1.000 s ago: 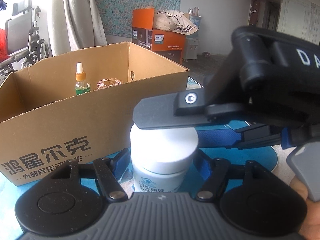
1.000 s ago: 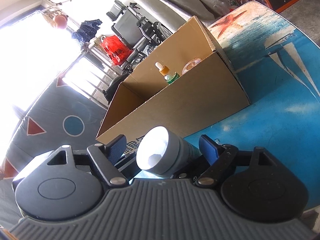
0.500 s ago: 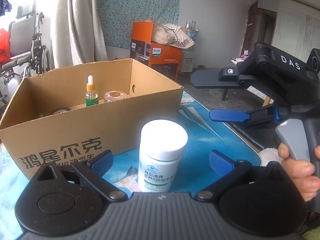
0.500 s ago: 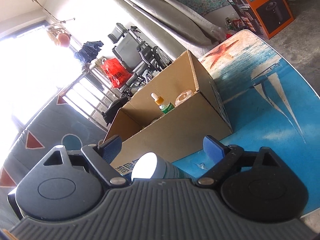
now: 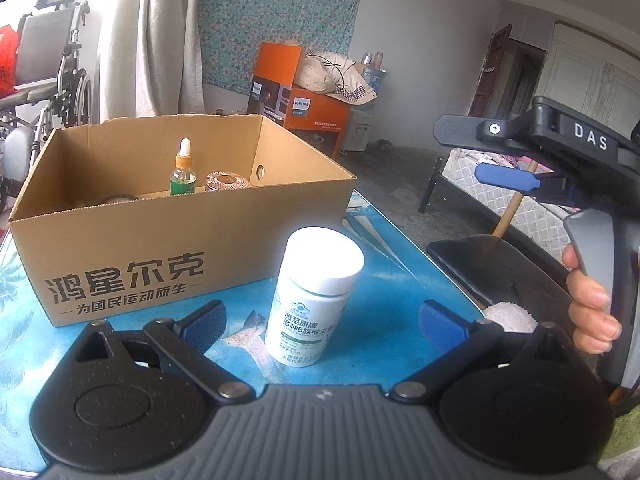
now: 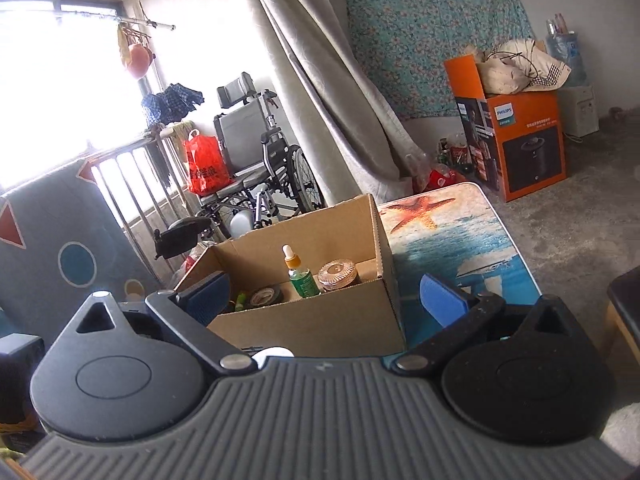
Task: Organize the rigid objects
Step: 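Open the right tool and pull it back from the white bottle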
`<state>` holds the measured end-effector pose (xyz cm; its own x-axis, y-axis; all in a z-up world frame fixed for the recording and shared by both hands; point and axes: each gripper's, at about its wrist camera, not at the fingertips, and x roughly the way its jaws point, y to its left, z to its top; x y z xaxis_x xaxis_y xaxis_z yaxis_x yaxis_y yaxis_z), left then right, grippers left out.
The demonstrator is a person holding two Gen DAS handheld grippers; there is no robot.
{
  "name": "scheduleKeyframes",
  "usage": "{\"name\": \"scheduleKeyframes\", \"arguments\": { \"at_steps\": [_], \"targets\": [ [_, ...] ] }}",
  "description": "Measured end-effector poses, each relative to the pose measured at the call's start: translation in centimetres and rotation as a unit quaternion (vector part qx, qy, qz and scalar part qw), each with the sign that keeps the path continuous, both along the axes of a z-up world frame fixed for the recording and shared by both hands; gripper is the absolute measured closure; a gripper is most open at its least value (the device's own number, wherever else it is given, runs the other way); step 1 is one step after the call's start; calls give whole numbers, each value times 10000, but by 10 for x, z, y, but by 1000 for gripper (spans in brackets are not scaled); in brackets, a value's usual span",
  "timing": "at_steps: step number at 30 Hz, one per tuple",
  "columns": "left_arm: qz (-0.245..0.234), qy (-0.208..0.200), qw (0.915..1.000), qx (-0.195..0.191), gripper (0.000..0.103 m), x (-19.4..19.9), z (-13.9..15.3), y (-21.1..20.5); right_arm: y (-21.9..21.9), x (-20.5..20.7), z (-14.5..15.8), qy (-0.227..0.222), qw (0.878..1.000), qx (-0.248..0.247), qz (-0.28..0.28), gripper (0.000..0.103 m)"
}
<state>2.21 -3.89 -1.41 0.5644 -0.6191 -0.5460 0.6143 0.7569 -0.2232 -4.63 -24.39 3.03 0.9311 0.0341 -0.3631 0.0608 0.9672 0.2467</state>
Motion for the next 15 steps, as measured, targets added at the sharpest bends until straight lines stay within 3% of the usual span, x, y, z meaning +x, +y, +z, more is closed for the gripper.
{"name": "scheduleKeyframes", "arguments": {
  "at_steps": [3,6,15],
  "targets": [
    [-29,19,10000,5,0,-2,1,-1,13,-3,3,-21,9966,-737,-370,1],
    [-66,70,10000,-1,0,-4,1,-1,21,-4,3,29,9919,-1140,-564,1],
    [-13,99,9999,-77,0,-7,4,0,29,-10,4,77,9862,-1568,-525,1]
  ]
}}
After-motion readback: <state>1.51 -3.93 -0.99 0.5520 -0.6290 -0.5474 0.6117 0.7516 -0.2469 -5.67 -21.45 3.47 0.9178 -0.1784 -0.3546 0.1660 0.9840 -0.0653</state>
